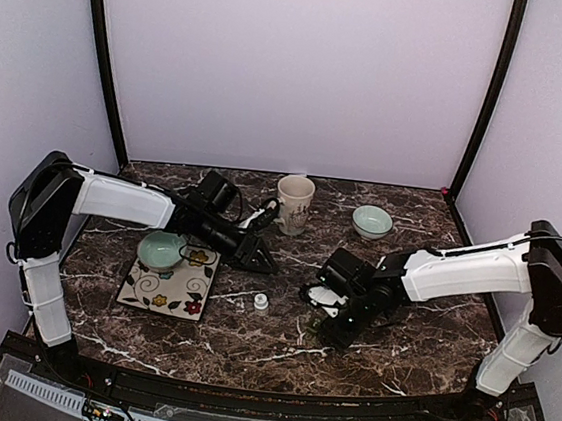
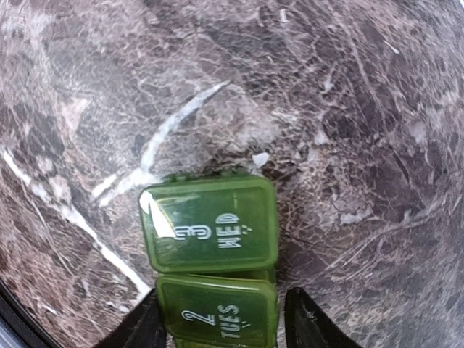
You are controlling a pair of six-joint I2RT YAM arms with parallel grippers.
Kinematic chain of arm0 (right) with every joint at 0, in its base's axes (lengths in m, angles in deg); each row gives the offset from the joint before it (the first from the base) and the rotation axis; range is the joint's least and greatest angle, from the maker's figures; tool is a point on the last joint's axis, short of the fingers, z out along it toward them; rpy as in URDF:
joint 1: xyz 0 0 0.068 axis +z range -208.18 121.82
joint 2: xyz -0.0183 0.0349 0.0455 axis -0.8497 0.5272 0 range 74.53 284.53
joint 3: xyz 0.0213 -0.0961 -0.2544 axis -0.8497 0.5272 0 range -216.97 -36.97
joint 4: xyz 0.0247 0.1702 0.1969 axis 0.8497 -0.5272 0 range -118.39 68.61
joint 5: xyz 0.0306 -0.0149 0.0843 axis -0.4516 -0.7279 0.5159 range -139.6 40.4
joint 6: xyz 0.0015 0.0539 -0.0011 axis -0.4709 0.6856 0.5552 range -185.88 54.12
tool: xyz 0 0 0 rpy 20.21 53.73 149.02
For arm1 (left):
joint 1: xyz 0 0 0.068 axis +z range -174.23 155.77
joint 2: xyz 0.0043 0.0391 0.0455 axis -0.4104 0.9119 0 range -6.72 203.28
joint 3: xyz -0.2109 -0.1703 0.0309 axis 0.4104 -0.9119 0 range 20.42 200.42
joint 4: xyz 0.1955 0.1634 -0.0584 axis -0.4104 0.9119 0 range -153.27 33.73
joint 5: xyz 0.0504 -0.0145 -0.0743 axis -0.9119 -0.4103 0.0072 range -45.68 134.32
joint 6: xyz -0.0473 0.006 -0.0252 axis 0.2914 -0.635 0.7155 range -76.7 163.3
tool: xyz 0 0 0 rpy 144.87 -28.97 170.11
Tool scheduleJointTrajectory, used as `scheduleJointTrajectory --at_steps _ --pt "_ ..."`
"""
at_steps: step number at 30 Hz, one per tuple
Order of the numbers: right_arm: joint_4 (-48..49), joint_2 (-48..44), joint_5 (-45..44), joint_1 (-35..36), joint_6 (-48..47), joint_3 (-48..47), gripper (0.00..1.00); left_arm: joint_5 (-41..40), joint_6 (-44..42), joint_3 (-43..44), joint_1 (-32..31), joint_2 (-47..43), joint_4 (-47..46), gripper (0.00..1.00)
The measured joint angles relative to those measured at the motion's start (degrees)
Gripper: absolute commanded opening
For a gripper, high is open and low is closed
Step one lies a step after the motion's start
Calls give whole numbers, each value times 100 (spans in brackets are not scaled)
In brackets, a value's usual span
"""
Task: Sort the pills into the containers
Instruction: Position the pill container at the center of the board.
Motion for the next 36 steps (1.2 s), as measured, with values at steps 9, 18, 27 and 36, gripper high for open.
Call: scheduleJointTrajectory --at_steps 9,18,27,36 --pt "175 96 179 -144 186 -39 11 -94 0 0 0 0 4 33" --pt "4 1123 -214 -155 1165 -1390 2 -417 76 48 59 0 2 34" --pt "57 1753 -671 -503 2667 -2461 0 -1056 313 136 129 0 -13 34" --pt "0 2044 -562 -841 3960 -2881 0 -1714 570 98 151 -188 -87 34"
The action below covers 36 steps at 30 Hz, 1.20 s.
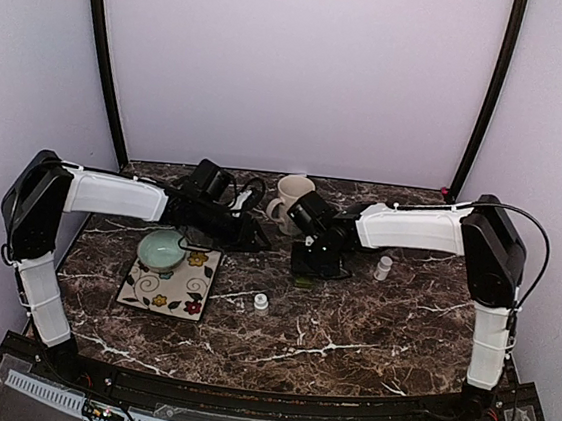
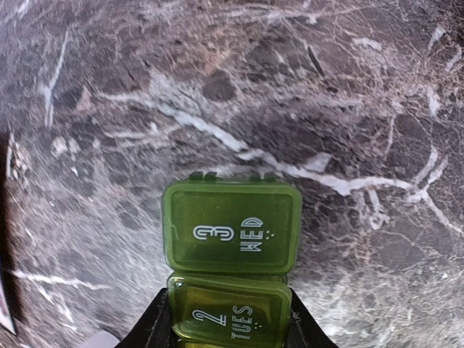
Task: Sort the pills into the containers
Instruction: Position the pill container at the center of the board.
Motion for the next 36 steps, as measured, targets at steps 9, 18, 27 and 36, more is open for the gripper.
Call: scheduleJointTrajectory --at_steps 9,18,27,36 --pt "-474 592 -127 0 678 -852 7 -291 79 0 0 -111 -4 34" --pt "-433 748 -33 0 835 -846 43 -382 79 0 0 -111 4 34" --pt "-107 339 166 -2 564 -448 62 -514 76 -2 0 -221 96 35" --pt "109 -258 83 -2 304 -323 60 -557 24 31 0 -295 306 39"
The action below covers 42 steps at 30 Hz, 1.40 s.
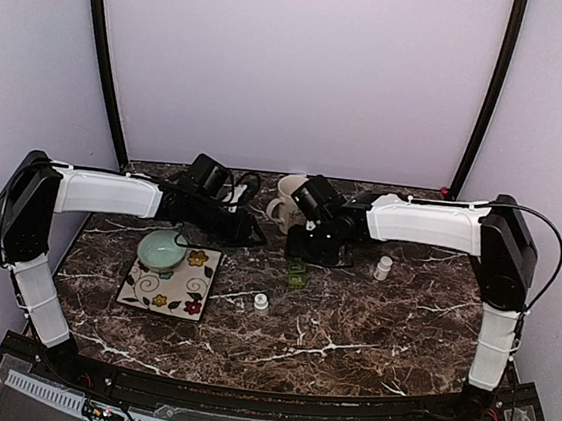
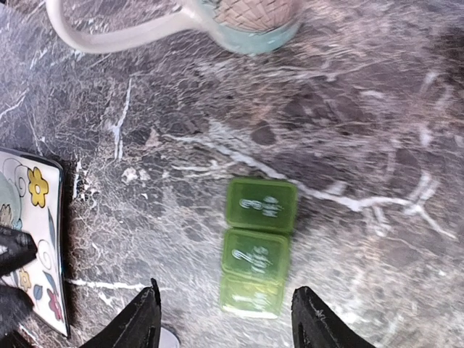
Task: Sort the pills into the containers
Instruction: Position the pill container at the center of the board, then open the lid of the pill container.
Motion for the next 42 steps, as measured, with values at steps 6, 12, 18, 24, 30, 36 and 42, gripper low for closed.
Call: scheduleJointTrajectory --at_steps 6,12,18,24,30,36,42 --pt "26 -623 -463 -9 -70 494 55 35 -201 308 0 13 267 46" --pt "199 -1113 -756 -133 -68 1119 43 46 -385 750 -52 186 492 47" --pt "603 -1088 -758 -247 -37 1735 19 -125 -802 1799 -450 988 1143 48" --pt "1019 -758 -634 -282 -81 1788 14 -328 -970 1897 -577 1338 1467 42" --pt "1248 -459 -509 -398 -127 1788 12 -538 -1027 1897 -560 1506 1626 41" --pt "1526 -337 -299 -485 -127 1786 12 -586 -1016 1895 -562 1506 1620 41" --pt "1888 -332 13 -514 -81 1788 12 -579 -909 1799 -560 1506 1486 41"
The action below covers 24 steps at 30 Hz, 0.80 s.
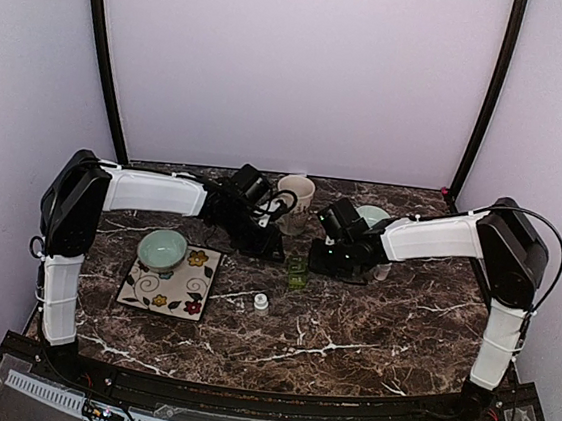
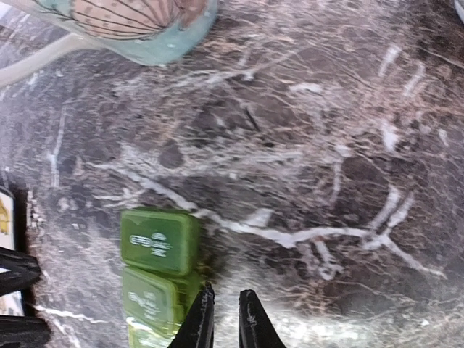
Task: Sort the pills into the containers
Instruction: Open the lid of the pill container.
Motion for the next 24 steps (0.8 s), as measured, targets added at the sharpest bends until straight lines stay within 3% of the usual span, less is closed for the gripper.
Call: scheduleJointTrajectory --at_steps 24 --pt "507 74 706 -20 35 20 13 24 286 -133 -2 11 -293 45"
